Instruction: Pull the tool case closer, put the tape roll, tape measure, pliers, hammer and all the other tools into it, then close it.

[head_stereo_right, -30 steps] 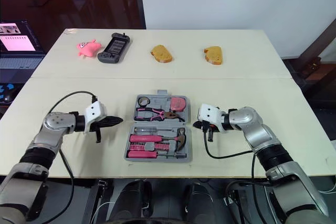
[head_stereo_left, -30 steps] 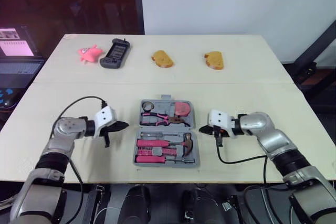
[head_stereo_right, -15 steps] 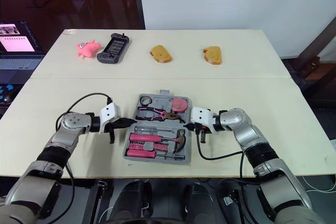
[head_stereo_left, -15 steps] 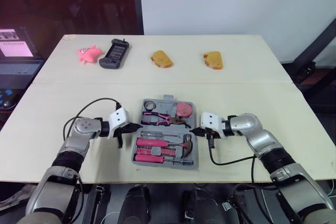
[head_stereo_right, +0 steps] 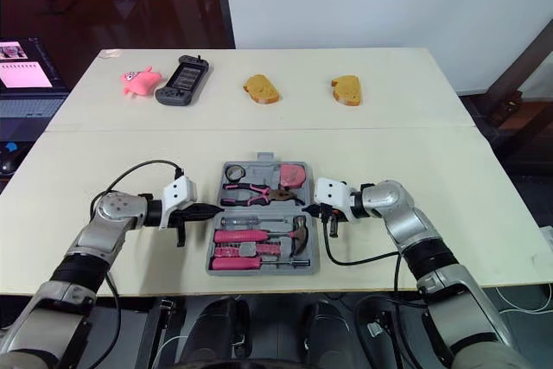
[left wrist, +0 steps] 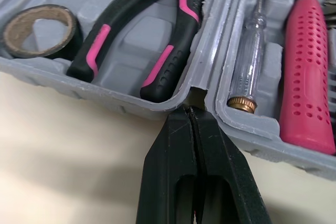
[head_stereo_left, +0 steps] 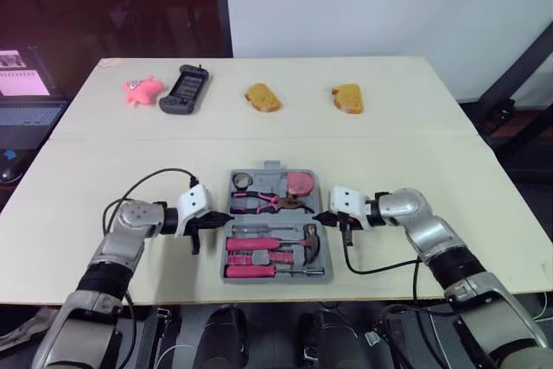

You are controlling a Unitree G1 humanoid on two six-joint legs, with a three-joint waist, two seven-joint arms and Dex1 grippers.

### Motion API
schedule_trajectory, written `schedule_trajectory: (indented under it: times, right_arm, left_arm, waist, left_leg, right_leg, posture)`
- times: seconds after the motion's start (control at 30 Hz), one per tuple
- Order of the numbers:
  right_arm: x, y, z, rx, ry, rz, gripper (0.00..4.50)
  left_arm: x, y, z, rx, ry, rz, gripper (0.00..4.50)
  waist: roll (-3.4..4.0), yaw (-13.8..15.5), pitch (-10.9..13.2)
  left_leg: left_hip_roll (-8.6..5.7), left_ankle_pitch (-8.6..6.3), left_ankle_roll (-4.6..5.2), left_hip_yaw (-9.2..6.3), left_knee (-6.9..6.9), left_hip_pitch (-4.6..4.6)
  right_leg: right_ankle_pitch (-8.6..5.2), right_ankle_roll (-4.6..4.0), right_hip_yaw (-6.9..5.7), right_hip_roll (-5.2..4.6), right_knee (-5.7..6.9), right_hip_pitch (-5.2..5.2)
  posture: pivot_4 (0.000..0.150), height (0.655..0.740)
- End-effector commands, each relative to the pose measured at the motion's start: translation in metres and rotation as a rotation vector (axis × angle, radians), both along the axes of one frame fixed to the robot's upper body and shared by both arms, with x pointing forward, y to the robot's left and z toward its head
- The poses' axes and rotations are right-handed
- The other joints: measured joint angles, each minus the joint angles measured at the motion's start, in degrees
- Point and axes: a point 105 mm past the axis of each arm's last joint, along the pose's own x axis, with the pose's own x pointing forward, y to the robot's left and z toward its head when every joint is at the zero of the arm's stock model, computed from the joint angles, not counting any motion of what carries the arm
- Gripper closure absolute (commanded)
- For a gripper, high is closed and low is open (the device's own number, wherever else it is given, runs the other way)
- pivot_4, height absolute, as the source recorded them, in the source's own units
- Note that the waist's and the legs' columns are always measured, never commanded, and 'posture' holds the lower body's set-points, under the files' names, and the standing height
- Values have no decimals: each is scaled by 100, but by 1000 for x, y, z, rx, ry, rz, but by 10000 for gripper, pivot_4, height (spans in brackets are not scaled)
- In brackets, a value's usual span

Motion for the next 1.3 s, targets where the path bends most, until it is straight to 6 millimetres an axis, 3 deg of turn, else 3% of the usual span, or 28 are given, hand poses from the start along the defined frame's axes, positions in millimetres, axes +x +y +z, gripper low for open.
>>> schedule_trajectory:
  times: [0.03, 0.4, 0.73, 1.3]
  right_arm:
    - [-15, 25, 6, 64, 7, 93, 44650]
    - [-38, 34, 3, 100, 64, 86, 44650]
    - [-40, 40, 4, 121, 73, 71, 44650]
    - [-35, 36, 2, 106, 77, 48, 44650]
  left_arm:
    - [-23, -26, -9, -28, 34, -116, 45000]
    - [-41, -30, -16, -37, 56, -71, 45000]
    - [-19, -20, -10, -6, -32, 23, 45000]
    - [-16, -11, -13, 24, -40, 73, 45000]
  waist:
    - [4, -2, -2]
    - [15, -12, -9]
    - [20, -2, -13]
    - [22, -14, -14]
  left_leg:
    - [0, 0, 0, 0, -1, 0]
    - [0, -2, 2, -3, -3, 4]
    - [0, -2, 1, -9, -3, 9]
    - [2, -2, 1, -11, -3, 11]
  right_leg:
    - [-1, 0, 0, -1, 0, 0]
    - [-2, -1, 1, -1, 0, 2]
    - [-2, -3, -1, 0, 0, 7]
    - [-1, -4, -1, 1, 1, 8]
  posture:
    - [1500, 7188]
    - [1500, 7188]
    - [1500, 7188]
    - [1500, 7188]
